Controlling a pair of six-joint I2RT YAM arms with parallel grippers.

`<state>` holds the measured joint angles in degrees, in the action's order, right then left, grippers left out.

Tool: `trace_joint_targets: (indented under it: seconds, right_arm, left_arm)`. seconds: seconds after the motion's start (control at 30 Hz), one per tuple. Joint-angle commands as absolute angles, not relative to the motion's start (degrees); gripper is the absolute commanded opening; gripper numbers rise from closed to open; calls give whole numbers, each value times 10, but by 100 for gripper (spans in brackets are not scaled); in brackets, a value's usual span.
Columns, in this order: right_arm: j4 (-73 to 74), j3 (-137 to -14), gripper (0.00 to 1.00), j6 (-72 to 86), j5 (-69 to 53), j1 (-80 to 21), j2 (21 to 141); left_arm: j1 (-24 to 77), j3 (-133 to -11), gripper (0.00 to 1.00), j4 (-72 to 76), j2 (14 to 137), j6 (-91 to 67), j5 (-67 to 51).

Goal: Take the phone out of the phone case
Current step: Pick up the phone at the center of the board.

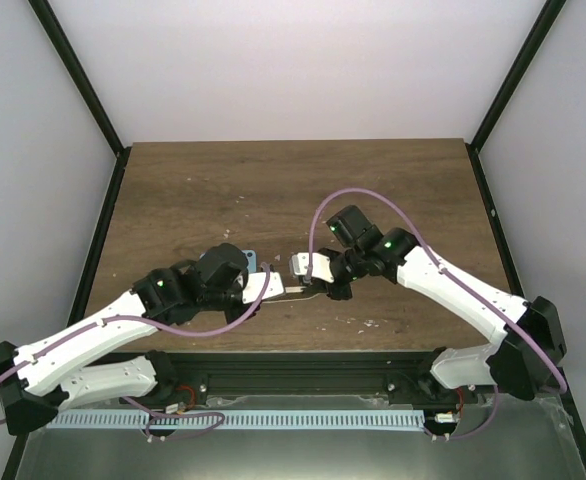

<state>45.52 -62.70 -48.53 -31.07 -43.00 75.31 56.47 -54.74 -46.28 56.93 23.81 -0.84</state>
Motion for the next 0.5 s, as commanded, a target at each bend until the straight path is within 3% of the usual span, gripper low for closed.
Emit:
trace_joint_targets:
  seconds: [0.0, 0.1, 0.13, 0.23, 0.3, 0.37, 0.47]
  right_arm:
    - [446, -609, 1, -483, -299, -430, 759]
    - [424, -603, 1, -470, -320, -405, 761]
    - [417, -606, 1, -462, -340, -390, 764]
    - [418, -644, 1, -431, -436, -316, 790]
    - [429, -671, 1, -406, -511, -270, 806]
    - [428, -683, 1, -380, -571, -239, 810]
    - [411, -677, 1, -344, -633, -224, 799]
  left_arm:
    - [556, -576, 0, -403, 566, 221, -22]
    - [538, -569, 1, -370, 561, 180, -3]
    - [527, -567, 11, -354, 556, 160, 6]
    - [484, -535, 61, -271, 527, 101, -12]
    - [458, -498, 76, -188, 502, 58, -20]
    - [424, -462, 83, -102, 488, -12, -44]
    - [374, -430, 84, 14, 500, -133, -140]
